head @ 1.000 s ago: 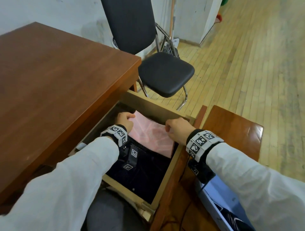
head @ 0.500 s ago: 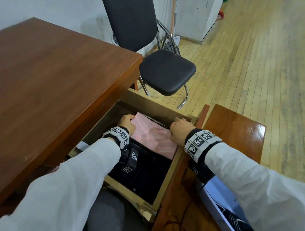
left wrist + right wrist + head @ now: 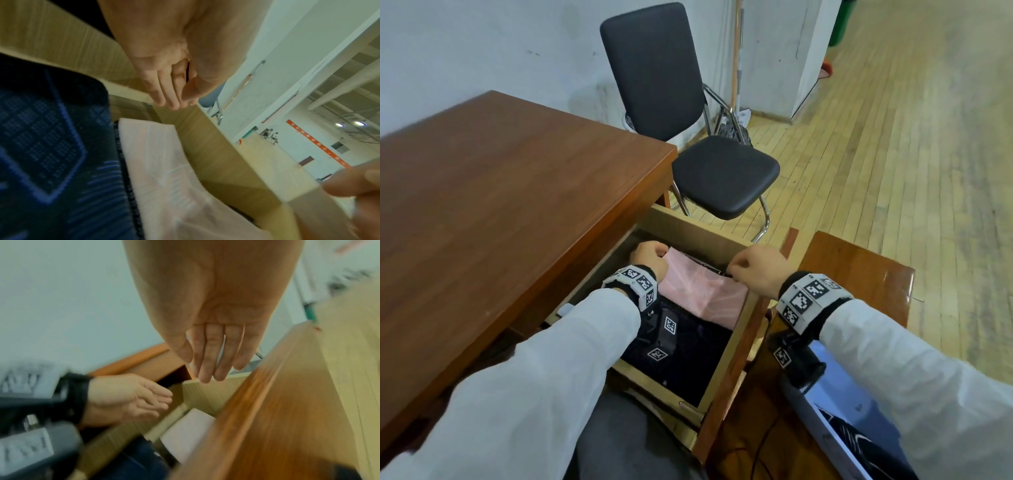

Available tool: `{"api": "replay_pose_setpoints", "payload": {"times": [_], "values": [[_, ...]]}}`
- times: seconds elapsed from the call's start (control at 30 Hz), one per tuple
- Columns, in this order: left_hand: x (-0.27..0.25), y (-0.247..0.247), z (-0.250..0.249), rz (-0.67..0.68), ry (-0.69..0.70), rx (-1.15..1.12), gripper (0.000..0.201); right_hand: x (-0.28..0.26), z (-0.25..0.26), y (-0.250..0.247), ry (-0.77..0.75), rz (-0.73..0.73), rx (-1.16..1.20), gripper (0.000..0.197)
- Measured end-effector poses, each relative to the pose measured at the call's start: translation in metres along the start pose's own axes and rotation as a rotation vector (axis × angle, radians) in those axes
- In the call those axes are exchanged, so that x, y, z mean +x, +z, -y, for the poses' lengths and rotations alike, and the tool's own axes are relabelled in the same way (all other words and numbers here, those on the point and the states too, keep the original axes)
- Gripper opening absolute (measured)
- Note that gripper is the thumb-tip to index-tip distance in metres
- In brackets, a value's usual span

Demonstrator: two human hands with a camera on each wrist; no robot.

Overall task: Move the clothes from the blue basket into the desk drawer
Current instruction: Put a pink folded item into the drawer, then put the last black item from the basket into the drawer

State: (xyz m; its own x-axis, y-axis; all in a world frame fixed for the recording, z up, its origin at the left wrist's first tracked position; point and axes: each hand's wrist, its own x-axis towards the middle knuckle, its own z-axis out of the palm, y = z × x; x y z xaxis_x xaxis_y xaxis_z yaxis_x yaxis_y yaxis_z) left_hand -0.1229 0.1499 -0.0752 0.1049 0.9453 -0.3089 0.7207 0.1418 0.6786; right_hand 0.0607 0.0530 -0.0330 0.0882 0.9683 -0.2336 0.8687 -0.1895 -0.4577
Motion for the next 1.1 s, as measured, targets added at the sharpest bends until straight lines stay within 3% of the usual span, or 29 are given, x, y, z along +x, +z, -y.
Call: {"api": "replay_pose_setpoints", "payload": {"times": [0.1, 0.33, 0.43, 0.57, 0.67, 0.73, 0.87, 1.0, 1.1], "values": [[-0.022, 0.003, -0.021, 0.039, 0.091, -0.052, 0.031, -0.029, -0.014, -0.016, 0.064, -0.067, 0.129, 0.022], [-0.088, 0.029, -0.077, 0.106, 0.229, -0.133, 0.026, -0.100, -0.056, -0.022, 0.213, -0.062, 0.028, 0.028], [-0.111, 0.038, -0.094, 0.123, 0.264, -0.144, 0.026, -0.123, -0.069, -0.016, 0.300, 0.085, -0.060, 0.031], [-0.132, 0.047, -0.104, 0.129, 0.290, -0.145, 0.026, -0.147, -0.077, 0.003, 0.377, 0.457, -0.235, 0.021], [-0.142, 0.052, -0.104, 0.133, 0.293, -0.123, 0.025, -0.159, -0.088, 0.017, 0.404, 0.545, -0.235, 0.037], [-0.144, 0.054, -0.102, 0.135, 0.288, -0.106, 0.025, -0.162, -0.091, 0.028, 0.410, 0.577, -0.269, 0.035], [-0.146, 0.054, -0.098, 0.130, 0.282, -0.106, 0.022, -0.151, -0.115, 0.051, 0.406, 0.519, -0.353, 0.049], [-0.145, 0.055, -0.096, 0.129, 0.286, -0.097, 0.022, -0.153, -0.109, 0.037, 0.434, 0.487, -0.357, 0.023], [-0.144, 0.060, -0.095, 0.136, 0.290, -0.090, 0.021, -0.159, -0.099, 0.014, 0.428, 0.391, -0.298, 0.034]]}}
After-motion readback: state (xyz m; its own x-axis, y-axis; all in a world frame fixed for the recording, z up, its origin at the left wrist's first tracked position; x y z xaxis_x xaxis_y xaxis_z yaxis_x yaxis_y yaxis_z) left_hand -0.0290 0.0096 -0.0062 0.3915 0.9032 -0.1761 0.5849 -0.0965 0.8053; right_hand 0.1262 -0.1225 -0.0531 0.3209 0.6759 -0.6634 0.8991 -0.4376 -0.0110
